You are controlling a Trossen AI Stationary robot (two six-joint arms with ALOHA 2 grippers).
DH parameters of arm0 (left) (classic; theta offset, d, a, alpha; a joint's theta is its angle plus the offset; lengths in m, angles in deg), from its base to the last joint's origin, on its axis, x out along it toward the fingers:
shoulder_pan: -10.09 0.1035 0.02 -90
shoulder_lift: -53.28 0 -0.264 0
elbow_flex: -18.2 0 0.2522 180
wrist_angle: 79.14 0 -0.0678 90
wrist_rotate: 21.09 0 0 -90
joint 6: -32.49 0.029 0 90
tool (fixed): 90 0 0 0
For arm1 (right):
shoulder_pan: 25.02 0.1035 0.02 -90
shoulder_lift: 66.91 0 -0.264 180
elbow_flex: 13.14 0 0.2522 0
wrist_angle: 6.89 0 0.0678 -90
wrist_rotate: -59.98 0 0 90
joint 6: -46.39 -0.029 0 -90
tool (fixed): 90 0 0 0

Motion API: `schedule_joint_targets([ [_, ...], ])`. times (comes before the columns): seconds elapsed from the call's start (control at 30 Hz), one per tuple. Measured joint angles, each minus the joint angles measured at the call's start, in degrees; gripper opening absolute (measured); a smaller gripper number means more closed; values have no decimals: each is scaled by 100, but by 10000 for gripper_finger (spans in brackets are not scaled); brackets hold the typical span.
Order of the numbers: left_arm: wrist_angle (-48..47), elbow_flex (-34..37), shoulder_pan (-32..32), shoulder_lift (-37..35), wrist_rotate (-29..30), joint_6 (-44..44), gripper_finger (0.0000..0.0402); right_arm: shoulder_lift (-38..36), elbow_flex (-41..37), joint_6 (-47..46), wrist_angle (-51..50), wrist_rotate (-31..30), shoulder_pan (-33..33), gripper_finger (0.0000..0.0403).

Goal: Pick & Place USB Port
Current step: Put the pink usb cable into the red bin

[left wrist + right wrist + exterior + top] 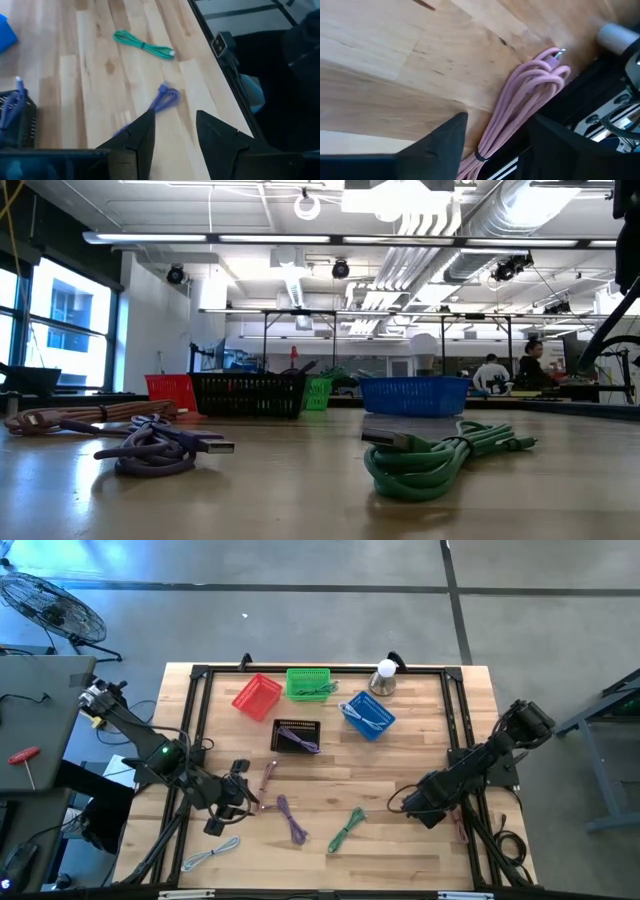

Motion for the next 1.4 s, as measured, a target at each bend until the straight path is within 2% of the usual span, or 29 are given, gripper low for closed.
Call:
schedule_joint_targets([
  [0.13, 234, 258, 0, 2, -94, -55, 138, 13, 2, -10, 125, 40, 0, 138],
  [0.3, 608, 555, 0, 4, -126, -441, 138, 20, 2, 113, 275, 75, 2, 22],
  [0.47, 964, 604, 0, 4, -96, -417, 138, 27, 37, 148, 267, 55, 5, 12],
  [0.6, 1459, 604, 2, 4, 66, -385, 138, 65, 367, 404, 43, -186, 22, 8],
  [0.77, 2150, 604, 5, 2, 829, 761, 138, 64, 1229, 736, -202, -1177, 11, 7],
  [0.83, 2389, 604, 5, 3, 983, 1369, 138, 60, 1669, 983, -329, -1586, 10, 7],
  [0.93, 2825, 604, 4, 2, 1055, 2231, 138, 59, 2457, 1412, -363, -2546, 2, 7],
  [1.1, 3491, 604, 2, 2, 1431, 3302, 138, 52, 3694, 2726, -202, -4289, 15, 7],
  [1.2, 3675, 604, 4, 2, 1615, 3894, 138, 36, 4204, 3799, 173, -5061, 15, 7],
  [1.27, 3693, 604, 4, 2, 1719, 3950, 138, 35, 4390, 4540, 509, -5384, 13, 7],
  [1.4, 3714, 604, 61, 2, 1758, 2872, 138, 35, 4525, 5721, 1245, -5553, -7, 7],
])
